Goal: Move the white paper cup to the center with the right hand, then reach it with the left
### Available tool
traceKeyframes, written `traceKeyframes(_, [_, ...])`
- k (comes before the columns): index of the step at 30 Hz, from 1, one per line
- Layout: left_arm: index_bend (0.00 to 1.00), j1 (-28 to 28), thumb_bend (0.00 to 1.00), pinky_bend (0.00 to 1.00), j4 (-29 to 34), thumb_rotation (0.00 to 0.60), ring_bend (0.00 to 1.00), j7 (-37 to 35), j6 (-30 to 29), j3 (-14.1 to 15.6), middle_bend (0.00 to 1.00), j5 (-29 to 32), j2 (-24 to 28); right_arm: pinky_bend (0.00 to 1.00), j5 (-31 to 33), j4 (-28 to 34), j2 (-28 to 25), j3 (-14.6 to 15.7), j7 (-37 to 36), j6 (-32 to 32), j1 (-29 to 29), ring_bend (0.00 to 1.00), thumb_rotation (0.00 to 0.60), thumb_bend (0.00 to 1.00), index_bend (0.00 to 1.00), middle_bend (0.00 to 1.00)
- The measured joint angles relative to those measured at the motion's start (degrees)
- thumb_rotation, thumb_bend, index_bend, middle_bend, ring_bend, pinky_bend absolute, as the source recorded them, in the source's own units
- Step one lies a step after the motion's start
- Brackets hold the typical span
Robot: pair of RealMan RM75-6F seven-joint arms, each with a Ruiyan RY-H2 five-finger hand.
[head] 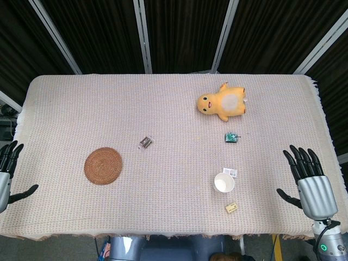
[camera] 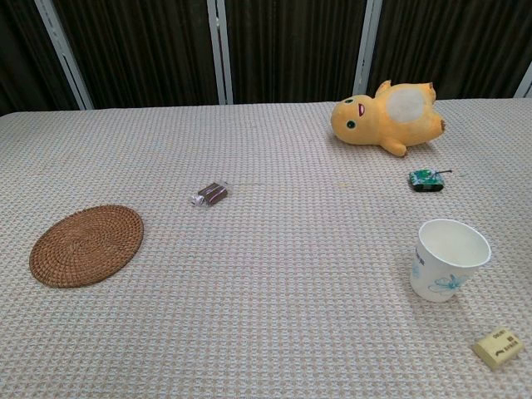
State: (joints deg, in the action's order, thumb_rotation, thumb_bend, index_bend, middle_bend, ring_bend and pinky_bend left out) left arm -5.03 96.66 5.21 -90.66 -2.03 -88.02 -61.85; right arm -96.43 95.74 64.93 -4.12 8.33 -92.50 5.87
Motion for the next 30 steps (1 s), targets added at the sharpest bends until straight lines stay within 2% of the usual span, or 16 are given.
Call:
traceKeyframes(4, [0.0,0.17,0.0,0.0,0.34,0.6,0.0,-0.04,-0.26,-0.11,0.0,-0.34,0.2,0.0,-0.44,0.6,-0.28,0.35,-0.12,0.0,-0.17,0.0,0.6,0.0,0.0,0.0])
traceKeyframes(9, [0.0,0.13,0.0,0.0,0.77,0.6,0.0,0.16,0.4,-0.05,0.0,-0.2,0.36,0.0,-0.72,1.12,-0.53,1.56,-1.77,3.04,0.6,0.0,0.6,0.0,0.0,0.0])
traceKeyframes(14, [0.0,0.0,0.0,0.0,0.82,0.6,0.0,1.53,0.74,0.06,0.0,-0.53,0.1,0.0,-1.39,1.56,-1.07,3.6,-4.12,10.66,3.25,0.0,0.6,0.0,0.0,0.0])
traceKeyframes(19, [0.0,-0.12,0.0,0.0,0.78,0.6,0.0,3.21,1.32,-0.09,0.0,0.14,-0.49,0.09,-1.7,2.05,-0.72,4.05,-4.72,20.21,8.53,0.0,0.6,0.0,0.0,0.02])
traceKeyframes(24, [0.0,-0.13,0.0,0.0,0.79,0.6,0.0,3.49,1.79,-0.61,0.0,1.46,-0.63,0.19,0.73,2.92,1.33,2.89,-0.94,29.21,14.0,0.05,0.6,0.0,0.0,0.08])
traceKeyframes(30, [0.0,-0.32,0.0,0.0,0.73,0.6,0.0,3.34,2.69,-1.01,0.0,2.55,-0.55,0.22,7.48,4.04,4.7,1.34,7.01,36.1,17.66,0.1,0.6,0.02,0.04,0.14])
